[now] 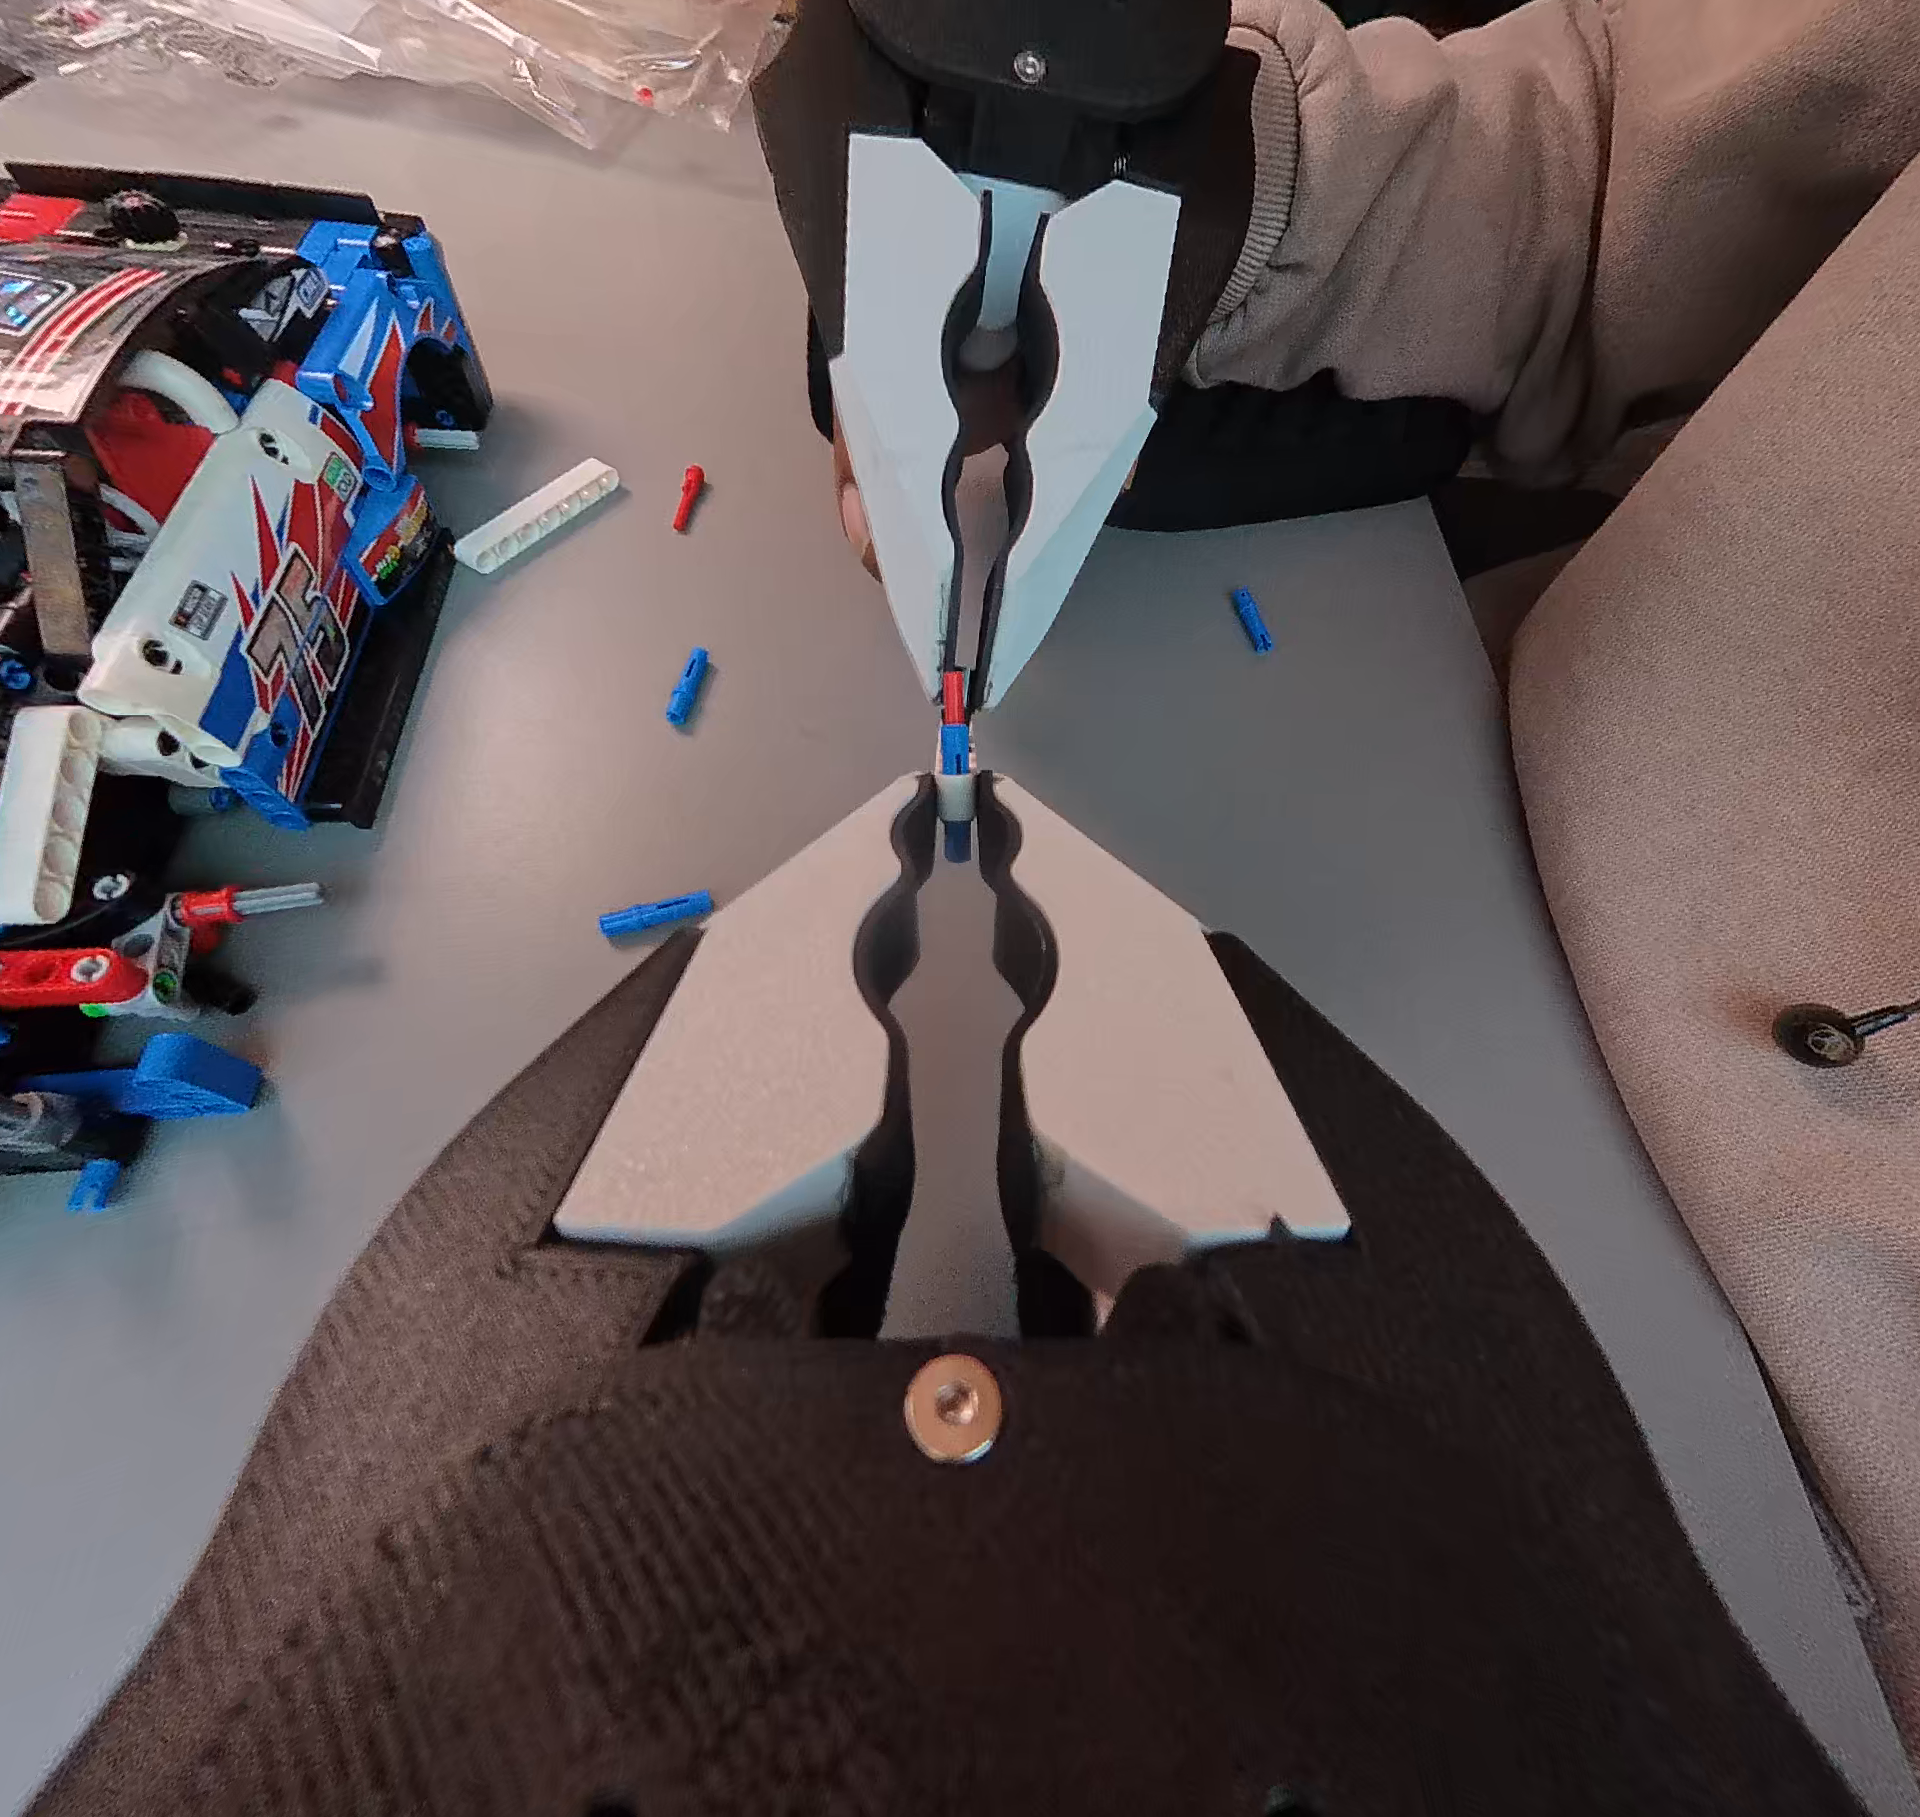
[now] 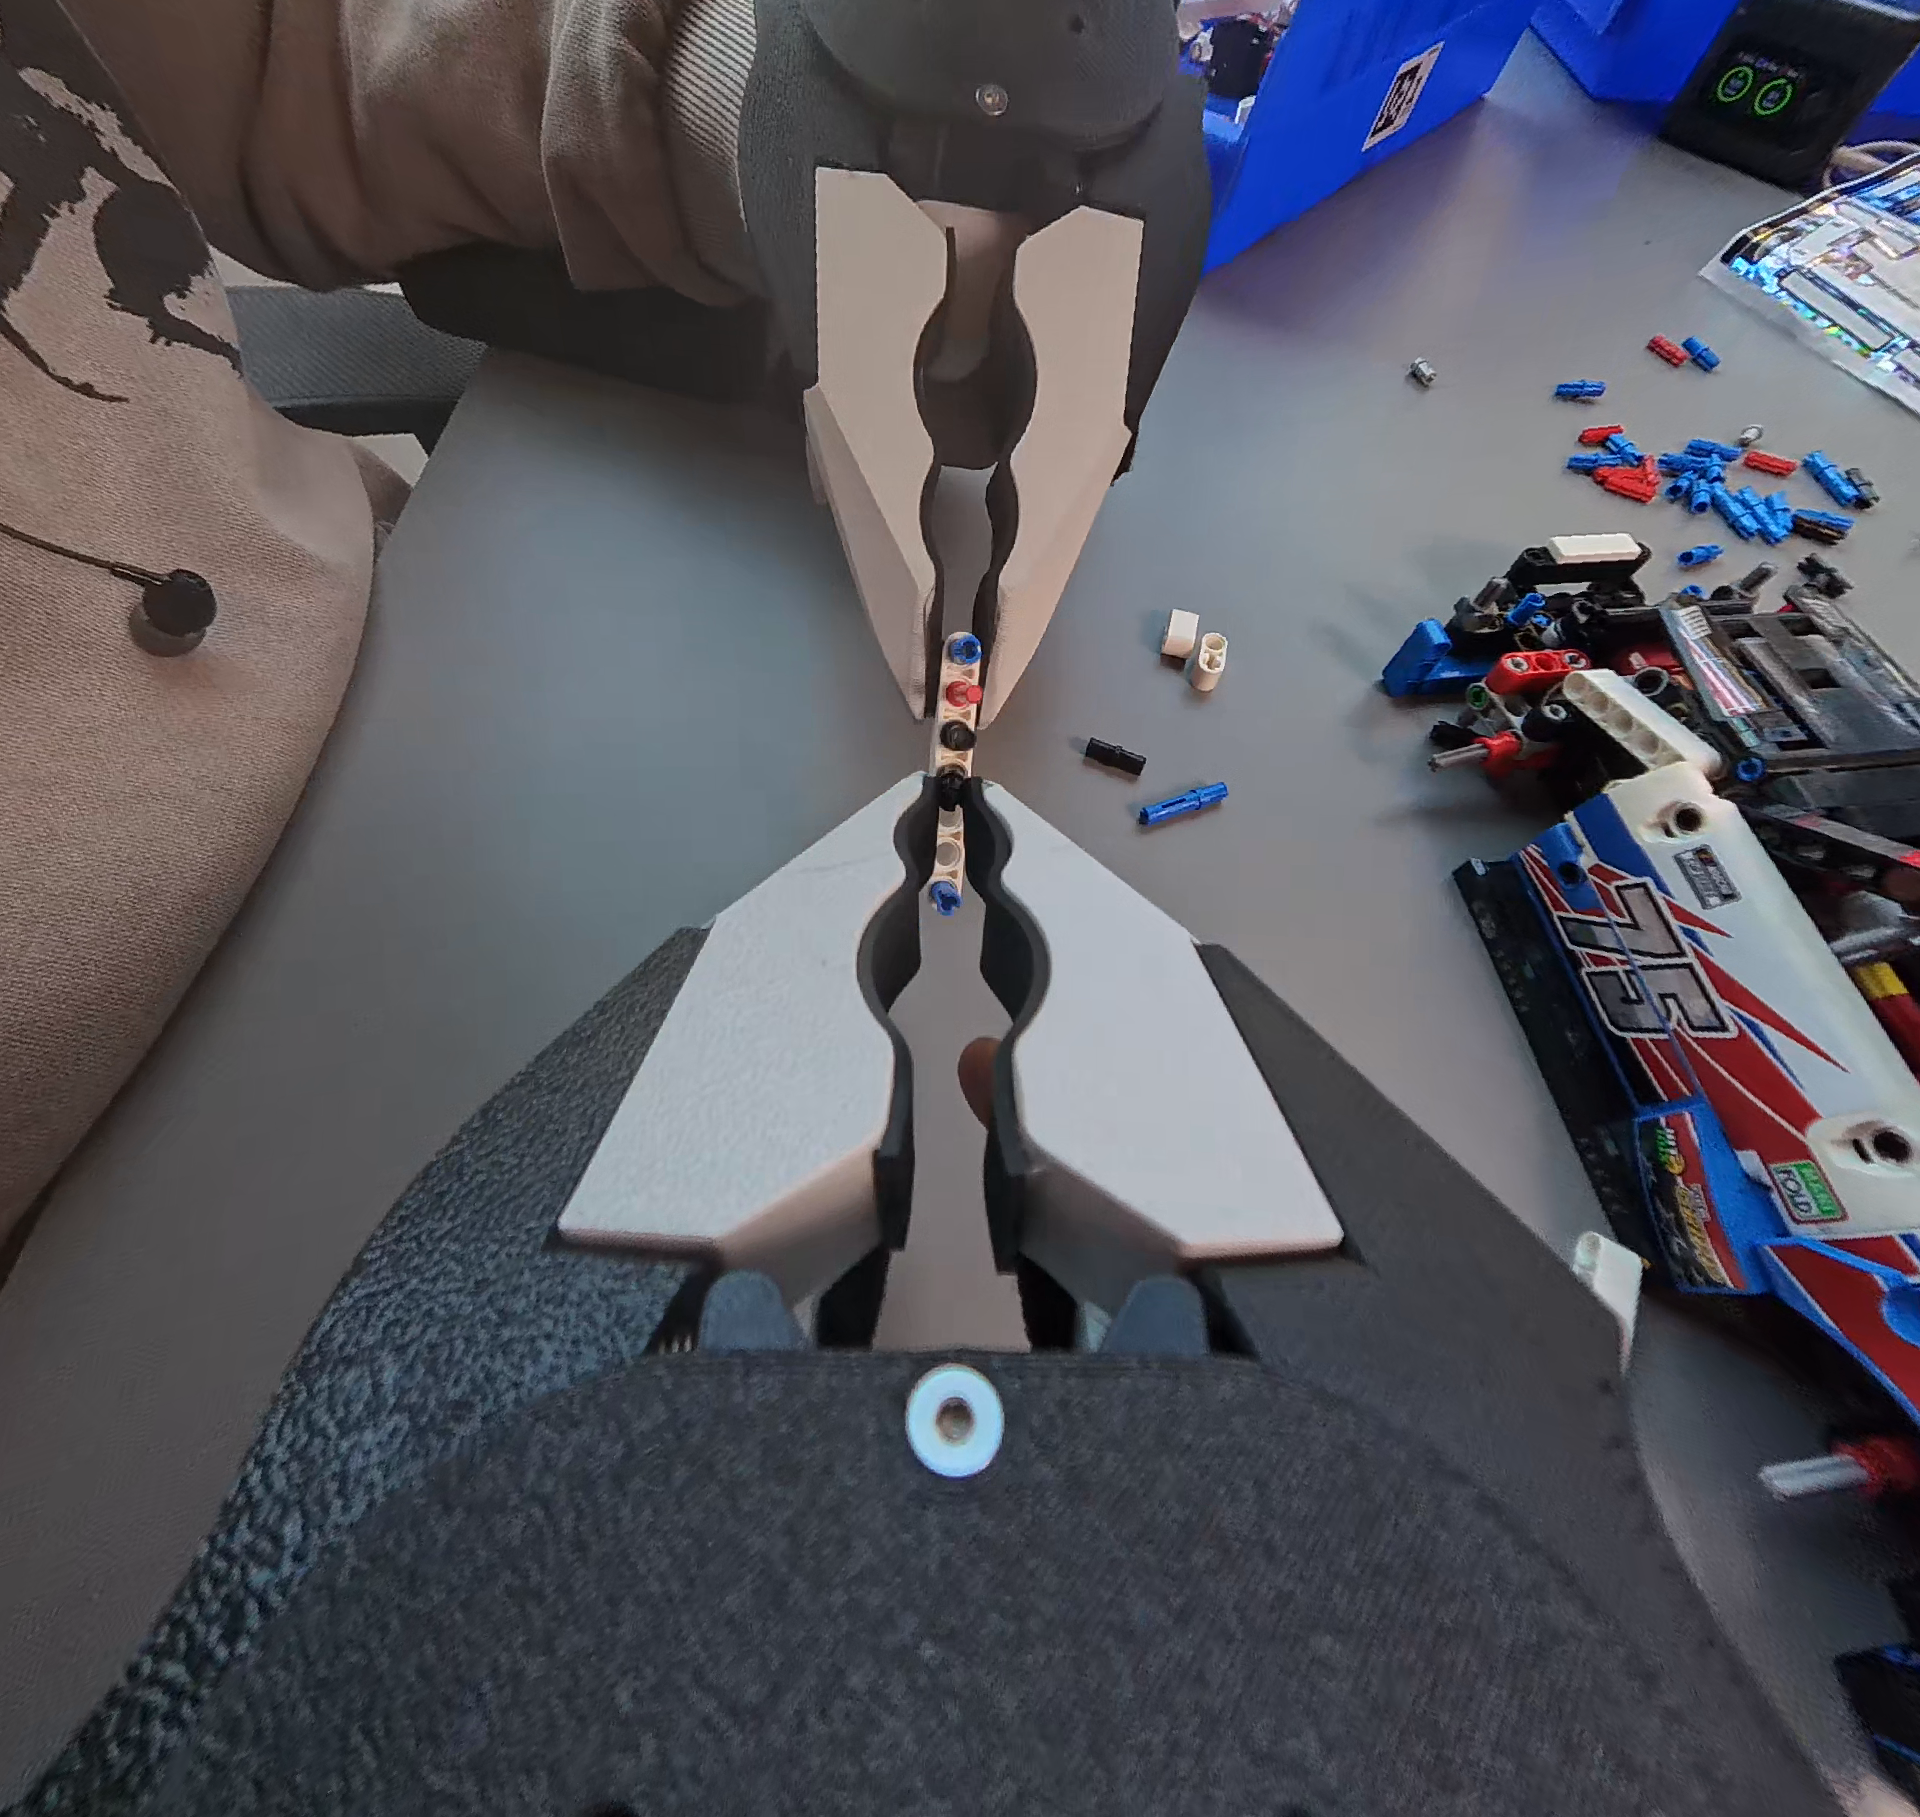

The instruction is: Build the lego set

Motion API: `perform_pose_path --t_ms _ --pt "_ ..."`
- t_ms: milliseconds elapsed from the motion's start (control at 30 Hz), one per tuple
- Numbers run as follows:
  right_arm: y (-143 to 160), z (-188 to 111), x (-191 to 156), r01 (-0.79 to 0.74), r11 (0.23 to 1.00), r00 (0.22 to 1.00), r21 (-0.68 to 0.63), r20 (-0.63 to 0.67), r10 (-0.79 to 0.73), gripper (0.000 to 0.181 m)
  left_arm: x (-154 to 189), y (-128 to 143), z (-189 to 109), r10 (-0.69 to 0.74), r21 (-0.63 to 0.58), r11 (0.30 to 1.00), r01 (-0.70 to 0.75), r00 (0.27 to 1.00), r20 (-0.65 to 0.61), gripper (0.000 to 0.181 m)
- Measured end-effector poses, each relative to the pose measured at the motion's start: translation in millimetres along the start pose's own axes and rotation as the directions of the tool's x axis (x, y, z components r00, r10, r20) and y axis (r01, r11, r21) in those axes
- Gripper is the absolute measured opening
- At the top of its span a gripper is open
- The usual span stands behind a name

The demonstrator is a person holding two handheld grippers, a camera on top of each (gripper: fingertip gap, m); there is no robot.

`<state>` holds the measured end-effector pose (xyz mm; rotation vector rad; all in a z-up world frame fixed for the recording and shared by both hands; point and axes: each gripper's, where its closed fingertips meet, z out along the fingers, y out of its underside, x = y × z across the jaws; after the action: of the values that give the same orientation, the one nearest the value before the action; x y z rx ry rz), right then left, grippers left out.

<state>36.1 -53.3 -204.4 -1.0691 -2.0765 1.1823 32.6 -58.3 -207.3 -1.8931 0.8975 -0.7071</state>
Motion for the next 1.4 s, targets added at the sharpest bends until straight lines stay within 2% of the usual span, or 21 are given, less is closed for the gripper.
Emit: perform_pose_path --t_ms 233,400,500,633,733,933,1200,1400 --pt "15.6 9.5 -2.0 -0.044 0.998 0.999 -0.043 0.023 0.045 0.002 -0.4 6.8 7.2 0.004 -0.028 1.0 -0.003 1.0 0.011 0.006" --pt "14.7 11.1 -2.8 -0.089 0.996 0.995 -0.015 0.045 0.089 0.002 1.1 8.7 6.5 0.013 -0.041 0.999 -0.013 1.0 0.01 0.006" --pt "14.0 14.0 -5.3 -0.083 0.996 0.995 -0.016 0.05 0.084 0.002 3.3 20.8 11.5 0.008 -0.102 0.995 -0.007 1.0 0.004 0.012" --pt "13.3 15.0 -6.6 -0.083 0.996 0.995 -0.012 0.055 0.083 0.002 5.9 22.9 15.3 0.028 -0.12 0.992 -0.027 1.0 0.004 0.008" --pt "7.9 12.8 -5.9 -0.095 0.995 0.994 0.022 0.055 0.094 0.002 4.3 18.8 13.4 0.026 -0.089 0.996 -0.026 1.0 0.009 0.006" --pt "-15.9 -2.0 1.4 -0.169 0.973 0.985 0.158 0.063 0.161 0.002 1.3 -9.1 2.2 0.057 0.082 0.995 -0.059 0.998 0.034 0.005" --pt "-14.8 -0.6 1.4 -0.14 0.983 0.99 0.115 0.02 0.138 0.003 0.1 -7.1 3.7 0.126 0.05 0.99 -0.13 0.989 0.076 0.005" --pt "-16.8 -3.3 2.7 -0.203 0.971 0.979 0.125 0.047 0.198 0.003 -1.4 -14.8 4.3 0.158 0.072 0.983 -0.169 0.979 0.13 0.005"
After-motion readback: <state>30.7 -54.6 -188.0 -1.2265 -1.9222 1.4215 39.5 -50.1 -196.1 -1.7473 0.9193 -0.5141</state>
